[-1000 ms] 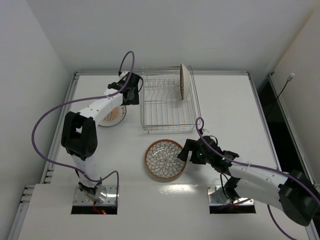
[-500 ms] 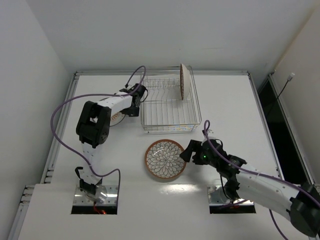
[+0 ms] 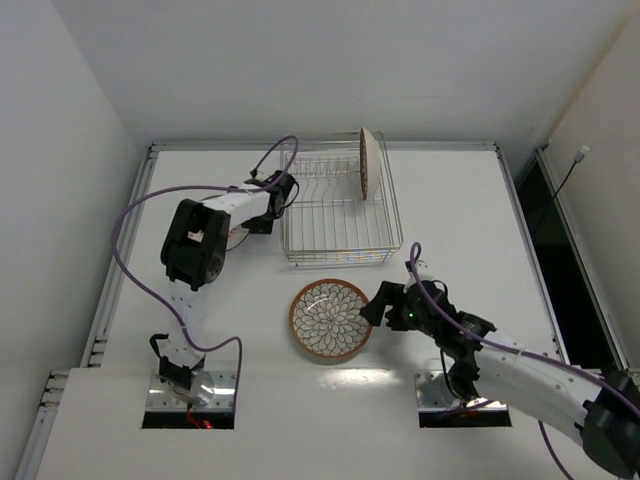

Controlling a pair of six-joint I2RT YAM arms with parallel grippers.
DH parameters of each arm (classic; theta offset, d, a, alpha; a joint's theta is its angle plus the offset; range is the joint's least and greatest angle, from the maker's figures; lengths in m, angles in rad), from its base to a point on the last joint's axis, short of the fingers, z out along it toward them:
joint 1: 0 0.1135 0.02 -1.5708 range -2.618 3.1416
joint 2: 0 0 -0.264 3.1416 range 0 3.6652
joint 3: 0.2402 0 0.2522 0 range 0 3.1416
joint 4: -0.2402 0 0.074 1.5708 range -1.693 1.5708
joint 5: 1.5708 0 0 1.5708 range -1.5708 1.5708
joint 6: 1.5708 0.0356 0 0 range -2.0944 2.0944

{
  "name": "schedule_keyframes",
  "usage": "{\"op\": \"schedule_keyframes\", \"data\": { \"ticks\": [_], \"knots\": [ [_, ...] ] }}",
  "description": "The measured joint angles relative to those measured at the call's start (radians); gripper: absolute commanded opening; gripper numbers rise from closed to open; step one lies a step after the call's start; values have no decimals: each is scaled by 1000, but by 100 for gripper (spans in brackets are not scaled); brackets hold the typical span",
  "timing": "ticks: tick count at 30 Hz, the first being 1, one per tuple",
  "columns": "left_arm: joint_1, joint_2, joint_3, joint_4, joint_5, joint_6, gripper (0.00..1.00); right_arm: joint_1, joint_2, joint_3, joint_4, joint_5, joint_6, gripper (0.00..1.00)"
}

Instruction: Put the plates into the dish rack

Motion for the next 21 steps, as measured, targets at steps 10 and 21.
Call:
{"op": "schedule_keyframes", "data": {
  "ticks": [10,21],
  "knots": [
    [-1,69,32,-4,-20,28,30,0,-36,0,-18,0,-3,75],
    [-1,94,50,-13,-44,47,28,0,-41,-2,-21,0,-3,75]
  ]
}}
